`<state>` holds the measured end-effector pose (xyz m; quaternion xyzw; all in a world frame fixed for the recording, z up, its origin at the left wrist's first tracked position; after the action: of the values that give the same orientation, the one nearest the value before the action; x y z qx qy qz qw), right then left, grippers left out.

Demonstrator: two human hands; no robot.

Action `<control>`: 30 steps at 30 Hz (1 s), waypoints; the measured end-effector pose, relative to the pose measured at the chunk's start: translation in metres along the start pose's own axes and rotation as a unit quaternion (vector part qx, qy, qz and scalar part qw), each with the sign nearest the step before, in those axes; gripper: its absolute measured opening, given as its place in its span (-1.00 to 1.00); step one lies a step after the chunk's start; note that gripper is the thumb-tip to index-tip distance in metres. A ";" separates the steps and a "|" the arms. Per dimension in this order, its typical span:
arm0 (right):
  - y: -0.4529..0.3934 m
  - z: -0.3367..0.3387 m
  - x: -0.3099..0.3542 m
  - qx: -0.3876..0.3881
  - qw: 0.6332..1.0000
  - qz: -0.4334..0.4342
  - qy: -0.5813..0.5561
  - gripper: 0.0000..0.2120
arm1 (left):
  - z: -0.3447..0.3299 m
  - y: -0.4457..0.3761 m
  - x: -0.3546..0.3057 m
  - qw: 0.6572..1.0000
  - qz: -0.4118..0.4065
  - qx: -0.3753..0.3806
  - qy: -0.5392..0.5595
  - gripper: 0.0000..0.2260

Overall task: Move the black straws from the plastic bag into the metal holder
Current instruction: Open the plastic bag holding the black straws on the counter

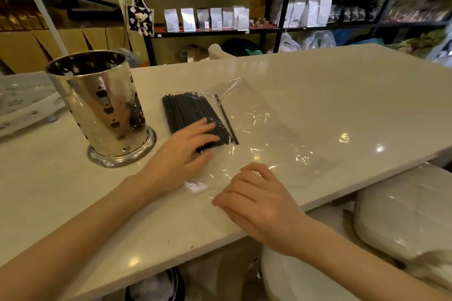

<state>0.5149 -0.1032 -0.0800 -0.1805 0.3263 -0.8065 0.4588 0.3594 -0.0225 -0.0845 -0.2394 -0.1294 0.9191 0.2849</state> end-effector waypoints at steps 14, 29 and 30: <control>0.058 0.020 -0.028 0.172 0.972 -0.162 -0.003 -0.72 | -0.040 -0.004 -0.036 0.976 -0.087 0.179 -0.092 -0.37; 0.002 0.044 -0.127 0.107 0.902 -0.384 -0.166 -0.80 | -0.012 -0.017 -0.012 0.994 0.095 0.056 0.011 -0.54; -0.008 0.036 -0.139 0.126 0.887 -0.407 -0.178 -0.80 | -0.014 -0.018 -0.005 0.991 0.120 0.064 -0.007 -0.54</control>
<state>0.6026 0.0061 -0.0471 -0.3784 0.0323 -0.9112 0.1598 0.3784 -0.0095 -0.0877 -0.2278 -0.0431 0.9547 0.1867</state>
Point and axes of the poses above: each hand's wrist, its own y-axis away from the middle knuckle, its own z-axis out of the back of the hand, x = y × z, the point moved 4 cm from there along -y, towards the middle knuckle, and after that the axes turned 2 degrees about -z, right-handed, at the moved point
